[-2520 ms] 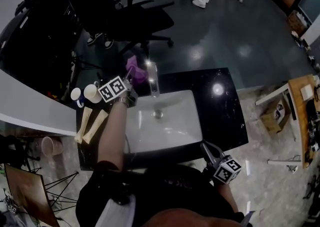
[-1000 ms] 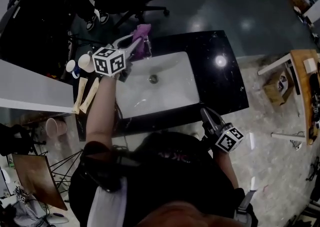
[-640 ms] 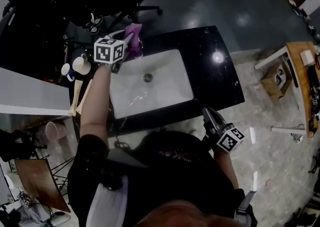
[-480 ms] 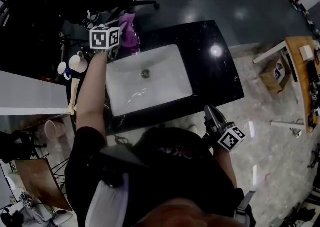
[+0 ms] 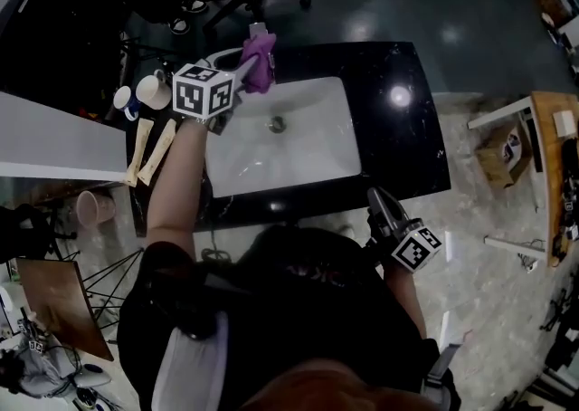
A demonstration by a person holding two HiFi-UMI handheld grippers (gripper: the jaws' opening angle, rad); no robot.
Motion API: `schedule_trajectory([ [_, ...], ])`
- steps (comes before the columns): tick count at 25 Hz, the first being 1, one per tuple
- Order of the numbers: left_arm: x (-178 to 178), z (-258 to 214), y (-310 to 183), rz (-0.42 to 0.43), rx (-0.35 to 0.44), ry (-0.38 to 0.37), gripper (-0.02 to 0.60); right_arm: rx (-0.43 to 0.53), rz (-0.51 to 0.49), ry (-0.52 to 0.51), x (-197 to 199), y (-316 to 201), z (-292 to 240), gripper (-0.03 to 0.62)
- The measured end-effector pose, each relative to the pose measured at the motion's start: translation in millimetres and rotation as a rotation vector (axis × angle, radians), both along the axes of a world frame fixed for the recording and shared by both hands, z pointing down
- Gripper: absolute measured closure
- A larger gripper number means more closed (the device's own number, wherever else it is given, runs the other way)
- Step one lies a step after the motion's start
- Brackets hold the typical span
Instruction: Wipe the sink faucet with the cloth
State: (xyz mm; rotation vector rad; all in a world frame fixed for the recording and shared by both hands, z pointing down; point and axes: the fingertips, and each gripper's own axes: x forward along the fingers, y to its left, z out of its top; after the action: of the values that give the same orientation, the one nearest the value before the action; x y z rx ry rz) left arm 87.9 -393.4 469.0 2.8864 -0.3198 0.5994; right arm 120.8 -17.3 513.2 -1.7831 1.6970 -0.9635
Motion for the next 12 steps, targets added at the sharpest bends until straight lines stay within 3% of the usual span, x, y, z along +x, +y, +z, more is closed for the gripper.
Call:
schedule_trajectory([
  [5,-22,44,43,0.069,0.002,-0.1,0.492,0.006,-0.084,0.002,-11,-25,0,0.583],
  [9,-12,67,30,0.06,0.031,-0.164,0.491,-0.011,-0.116,0.045,-17,-32,-3,0.583],
  [12,0,72,7,0.038,0.041,-0.186,0.491,-0.028,-0.084,0.064,-13,-25,-4,0.583],
])
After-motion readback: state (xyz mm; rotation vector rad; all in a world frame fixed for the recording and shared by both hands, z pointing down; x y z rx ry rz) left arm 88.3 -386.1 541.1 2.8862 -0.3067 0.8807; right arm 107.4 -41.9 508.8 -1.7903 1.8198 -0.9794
